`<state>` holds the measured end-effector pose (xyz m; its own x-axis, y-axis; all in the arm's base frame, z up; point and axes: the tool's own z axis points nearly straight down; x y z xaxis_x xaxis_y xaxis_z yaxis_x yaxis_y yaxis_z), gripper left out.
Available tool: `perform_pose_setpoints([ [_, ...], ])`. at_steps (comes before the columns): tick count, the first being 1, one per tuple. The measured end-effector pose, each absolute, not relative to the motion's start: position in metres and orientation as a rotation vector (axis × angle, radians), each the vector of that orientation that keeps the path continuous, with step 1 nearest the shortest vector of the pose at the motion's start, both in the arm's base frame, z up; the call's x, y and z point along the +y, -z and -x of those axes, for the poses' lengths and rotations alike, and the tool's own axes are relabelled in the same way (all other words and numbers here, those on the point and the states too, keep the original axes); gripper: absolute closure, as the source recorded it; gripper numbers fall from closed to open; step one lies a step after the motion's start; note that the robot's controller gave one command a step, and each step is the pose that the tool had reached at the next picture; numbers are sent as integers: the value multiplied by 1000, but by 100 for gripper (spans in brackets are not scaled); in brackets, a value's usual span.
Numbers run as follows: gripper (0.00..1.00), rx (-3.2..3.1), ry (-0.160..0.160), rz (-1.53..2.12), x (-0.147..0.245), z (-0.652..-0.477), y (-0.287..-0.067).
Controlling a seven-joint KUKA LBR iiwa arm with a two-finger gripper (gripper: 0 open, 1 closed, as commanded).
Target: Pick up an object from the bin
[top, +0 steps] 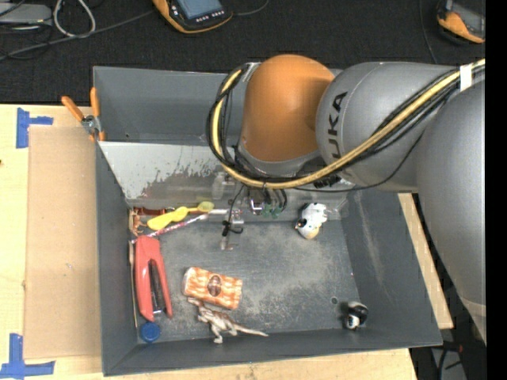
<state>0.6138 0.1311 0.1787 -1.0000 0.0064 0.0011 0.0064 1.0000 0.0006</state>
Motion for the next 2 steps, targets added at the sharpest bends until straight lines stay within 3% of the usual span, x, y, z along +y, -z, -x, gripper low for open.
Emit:
perform_pose_setpoints([
  [1, 0, -3140, 1, 11, 131, -614, -179],
  [2, 0, -3141, 2, -115, 106, -591, -119],
])
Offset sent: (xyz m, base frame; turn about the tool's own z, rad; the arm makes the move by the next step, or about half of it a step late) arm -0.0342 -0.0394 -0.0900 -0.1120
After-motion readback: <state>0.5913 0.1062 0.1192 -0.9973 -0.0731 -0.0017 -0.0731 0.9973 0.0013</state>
